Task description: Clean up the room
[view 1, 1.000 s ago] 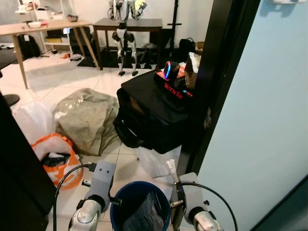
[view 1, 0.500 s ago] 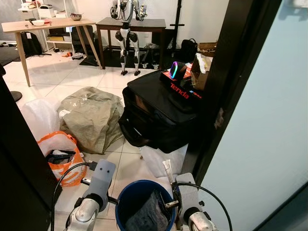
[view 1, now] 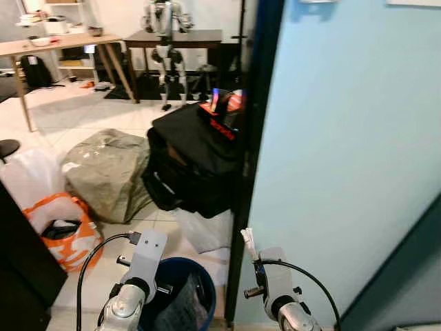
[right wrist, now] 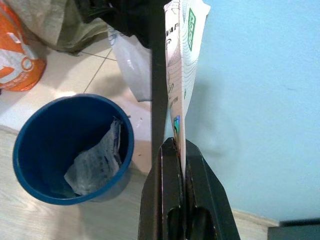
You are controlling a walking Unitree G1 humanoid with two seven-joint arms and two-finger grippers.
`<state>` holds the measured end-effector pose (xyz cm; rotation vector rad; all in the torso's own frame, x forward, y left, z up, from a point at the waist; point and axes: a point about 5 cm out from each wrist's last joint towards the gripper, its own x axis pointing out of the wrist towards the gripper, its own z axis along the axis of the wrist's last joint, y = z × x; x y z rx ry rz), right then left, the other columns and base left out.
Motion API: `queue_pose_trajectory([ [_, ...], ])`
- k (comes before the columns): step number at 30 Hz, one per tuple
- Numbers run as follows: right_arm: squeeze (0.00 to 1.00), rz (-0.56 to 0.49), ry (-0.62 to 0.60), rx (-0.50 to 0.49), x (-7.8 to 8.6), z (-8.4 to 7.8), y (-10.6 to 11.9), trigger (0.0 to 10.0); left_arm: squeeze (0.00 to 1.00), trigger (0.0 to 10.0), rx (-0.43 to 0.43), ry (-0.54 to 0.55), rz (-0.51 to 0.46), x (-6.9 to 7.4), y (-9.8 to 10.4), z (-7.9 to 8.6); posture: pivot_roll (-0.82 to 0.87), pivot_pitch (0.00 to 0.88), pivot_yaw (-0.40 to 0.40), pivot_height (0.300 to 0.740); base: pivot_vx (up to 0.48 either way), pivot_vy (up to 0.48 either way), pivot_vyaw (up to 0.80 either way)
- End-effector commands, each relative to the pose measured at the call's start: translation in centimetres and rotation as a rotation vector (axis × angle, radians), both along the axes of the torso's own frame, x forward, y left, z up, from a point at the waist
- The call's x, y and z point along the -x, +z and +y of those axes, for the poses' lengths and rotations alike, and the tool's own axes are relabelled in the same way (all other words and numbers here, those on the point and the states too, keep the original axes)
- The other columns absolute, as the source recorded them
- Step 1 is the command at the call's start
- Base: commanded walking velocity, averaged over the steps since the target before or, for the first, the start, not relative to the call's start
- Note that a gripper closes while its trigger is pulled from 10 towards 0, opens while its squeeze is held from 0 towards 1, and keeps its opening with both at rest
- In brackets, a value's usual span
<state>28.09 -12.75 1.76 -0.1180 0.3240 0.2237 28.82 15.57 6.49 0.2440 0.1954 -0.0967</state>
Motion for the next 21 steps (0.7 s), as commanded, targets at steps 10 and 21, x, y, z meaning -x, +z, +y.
queue_pose_trajectory([
  [10, 0.0, 0.031, 0.019, -0.029, 0.3, 0.6, -0.4, 10.0, 0.0, 10.0, -0.009, 0.044, 0.02, 0.1, -0.4, 1.0, 0.07, 0.086, -0.02, 0.74, 0.0, 0.0, 0.0],
  [21, 0.0, 0.067, 0.086, -0.036, 0.7, 1.5, -0.9, 10.0, 0.0, 10.0, 0.024, 0.071, 0.033, 0.2, -0.6, 1.2, 0.07, 0.077, -0.029, 0.74, 0.0, 0.0, 0.0],
])
